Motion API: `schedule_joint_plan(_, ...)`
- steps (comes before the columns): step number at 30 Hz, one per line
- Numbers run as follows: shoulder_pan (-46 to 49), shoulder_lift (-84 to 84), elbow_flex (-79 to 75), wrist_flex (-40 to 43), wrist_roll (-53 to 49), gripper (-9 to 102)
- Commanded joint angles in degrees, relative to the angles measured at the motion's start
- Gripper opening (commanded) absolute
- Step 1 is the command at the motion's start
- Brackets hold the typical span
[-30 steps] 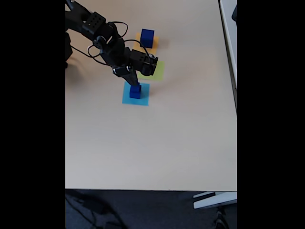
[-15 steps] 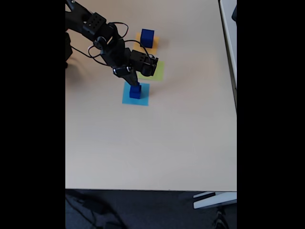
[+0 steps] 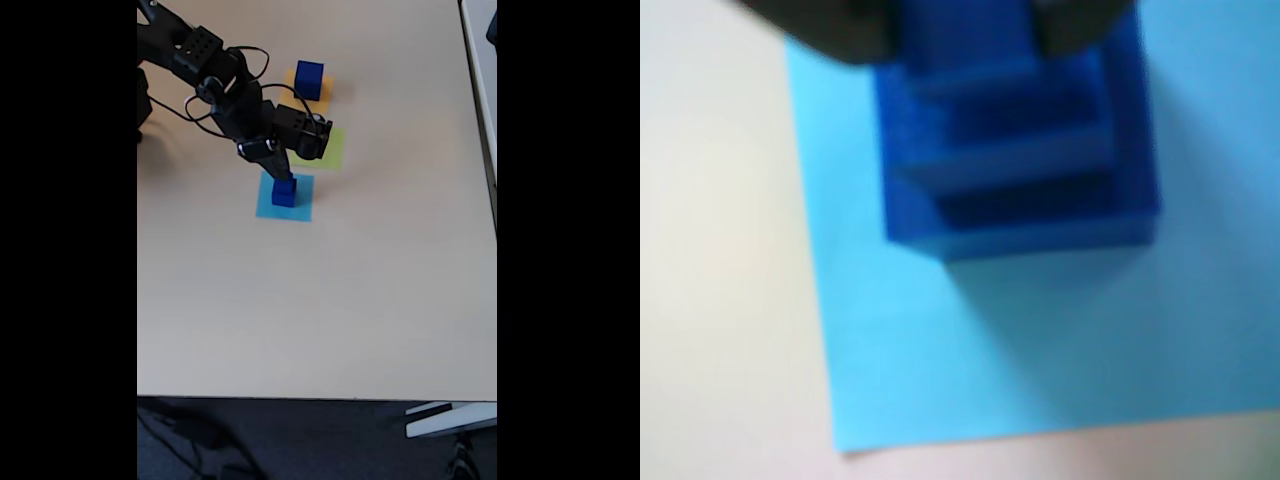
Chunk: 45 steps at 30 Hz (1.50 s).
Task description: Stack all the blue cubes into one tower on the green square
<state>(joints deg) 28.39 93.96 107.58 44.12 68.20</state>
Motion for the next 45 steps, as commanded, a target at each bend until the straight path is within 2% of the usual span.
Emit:
schedule_joint_plan(1,-0.4,0.6,-0.2,-1.3,0.1,3)
schedule_joint_plan(45,-0.9,1.1,0.4,-1.7,0.4,6)
